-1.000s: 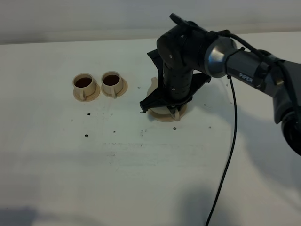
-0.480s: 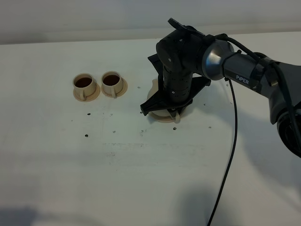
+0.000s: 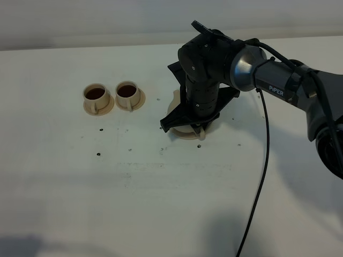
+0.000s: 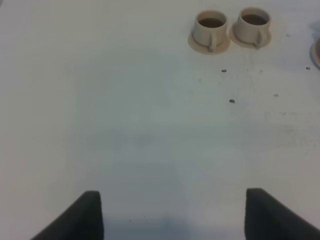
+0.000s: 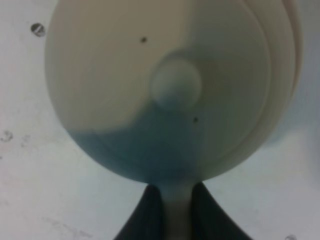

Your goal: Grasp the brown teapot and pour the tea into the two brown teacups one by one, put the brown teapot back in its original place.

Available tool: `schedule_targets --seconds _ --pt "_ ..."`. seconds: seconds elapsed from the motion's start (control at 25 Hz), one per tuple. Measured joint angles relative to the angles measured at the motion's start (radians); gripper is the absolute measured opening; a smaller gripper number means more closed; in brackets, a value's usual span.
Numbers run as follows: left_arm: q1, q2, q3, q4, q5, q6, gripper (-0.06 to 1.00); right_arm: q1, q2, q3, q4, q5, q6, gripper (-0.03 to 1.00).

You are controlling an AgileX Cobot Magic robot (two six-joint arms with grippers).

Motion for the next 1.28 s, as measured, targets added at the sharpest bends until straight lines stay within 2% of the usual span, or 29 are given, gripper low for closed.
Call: schedule_targets --seconds 0.12,0.32,0.44,0.52,0.68,0.84,0.96,1.28 --pt "0.000 0.000 0.000 0.000 0.000 0.000 0.59 0.000 0.000 0.000 0.001 0.002 0.000 0.22" --pt "0.000 0.000 0.000 0.000 0.000 0.000 0.59 0.000 0.000 0.000 0.003 0.006 0.000 0.49" --pt "0.000 0.000 0.000 0.000 0.000 0.000 0.59 0.000 -0.005 0.000 0.000 0.056 0.000 0.64" --pt "0.000 0.000 0.000 0.000 0.000 0.000 0.59 0.000 -0.026 0.000 0.000 0.099 0.000 0.68" --pt "0.000 0.000 0.000 0.000 0.000 0.000 0.59 0.000 -0.116 0.000 0.008 0.115 0.000 0.69" --pt "0.000 0.000 0.000 0.000 0.000 0.000 0.59 0.017 -0.242 0.065 0.029 0.115 0.000 0.65" --pt "0.000 0.000 0.000 0.000 0.000 0.000 0.59 0.048 -0.374 0.201 0.030 0.115 0.000 0.59" --pt "0.000 0.000 0.000 0.000 0.000 0.000 0.59 0.155 -0.820 0.693 0.017 0.119 -0.043 0.45"
